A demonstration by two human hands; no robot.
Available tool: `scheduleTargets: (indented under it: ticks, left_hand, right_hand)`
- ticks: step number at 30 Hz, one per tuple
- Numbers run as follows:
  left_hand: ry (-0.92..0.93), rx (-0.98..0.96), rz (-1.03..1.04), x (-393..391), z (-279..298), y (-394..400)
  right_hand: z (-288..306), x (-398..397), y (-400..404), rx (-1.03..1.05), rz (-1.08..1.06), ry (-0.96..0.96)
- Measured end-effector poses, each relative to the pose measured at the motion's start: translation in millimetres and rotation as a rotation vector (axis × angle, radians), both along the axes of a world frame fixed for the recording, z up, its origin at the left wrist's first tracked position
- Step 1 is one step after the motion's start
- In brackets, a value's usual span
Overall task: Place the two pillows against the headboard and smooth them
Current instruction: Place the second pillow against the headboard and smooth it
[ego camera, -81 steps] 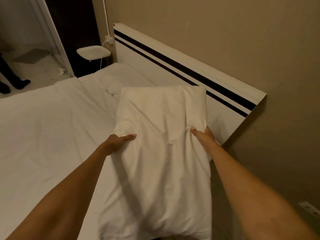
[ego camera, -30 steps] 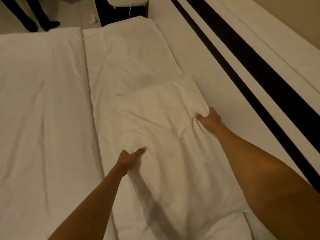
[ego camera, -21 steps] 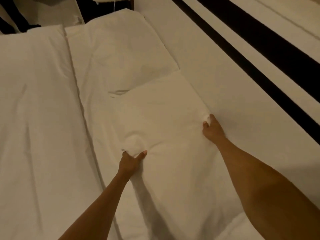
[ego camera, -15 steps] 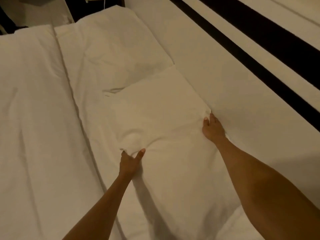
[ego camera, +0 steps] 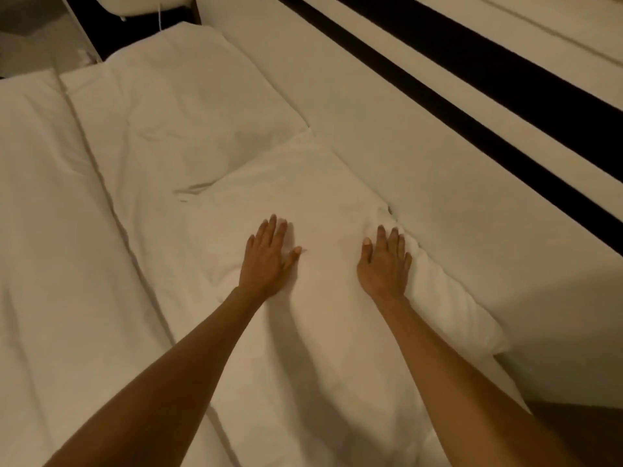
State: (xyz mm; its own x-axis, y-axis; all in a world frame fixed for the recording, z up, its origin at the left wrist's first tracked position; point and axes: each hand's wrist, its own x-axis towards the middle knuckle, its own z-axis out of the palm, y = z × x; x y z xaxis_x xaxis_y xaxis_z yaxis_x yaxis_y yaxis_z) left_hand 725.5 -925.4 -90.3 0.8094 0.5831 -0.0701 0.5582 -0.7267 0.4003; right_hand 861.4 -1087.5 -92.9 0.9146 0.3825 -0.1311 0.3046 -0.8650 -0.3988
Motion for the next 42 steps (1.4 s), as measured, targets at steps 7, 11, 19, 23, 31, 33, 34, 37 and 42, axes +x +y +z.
scheduleTargets:
  ticks: [7,11,19,23,31,33,34,37,42]
  left_hand:
    - [0.149,0.154,-0.444,102,-6,-7]
    - [0.212,0.258,-0.528,123,-36,-8]
    - [0.101,0.33,-0.492,143,-71,16]
    - [0.118,0.363,-0.495,161,-62,42]
    - [0.082,0.302,-0.486,152,-58,68]
    - [0.088,0.275,-0.473,142,-55,78]
    - [0.104,0.27,-0.466,137,-51,86]
    - [0.234,0.344,-0.344,119,-38,132]
    - [0.196,0.524,-0.19,103,-5,153]
  right_hand:
    - [-29,-16,-7,-0.043,-0.07,-0.022]
    - [-46,-19,-5,-0.088,-0.083,-0.067]
    - [-71,-14,6,-0.088,-0.112,-0.085]
    - [-68,-15,-2,-0.063,-0.162,-0.08]
    - [-64,-37,-61,-0.097,-0.376,-0.114]
    - [-67,-49,-78,-0.114,-0.423,-0.13]
    - [-68,-54,-87,-0.122,-0.446,-0.124]
    - [-61,-63,-118,-0.16,-0.533,-0.074]
    - [-34,-79,-129,-0.163,-0.671,-0.149]
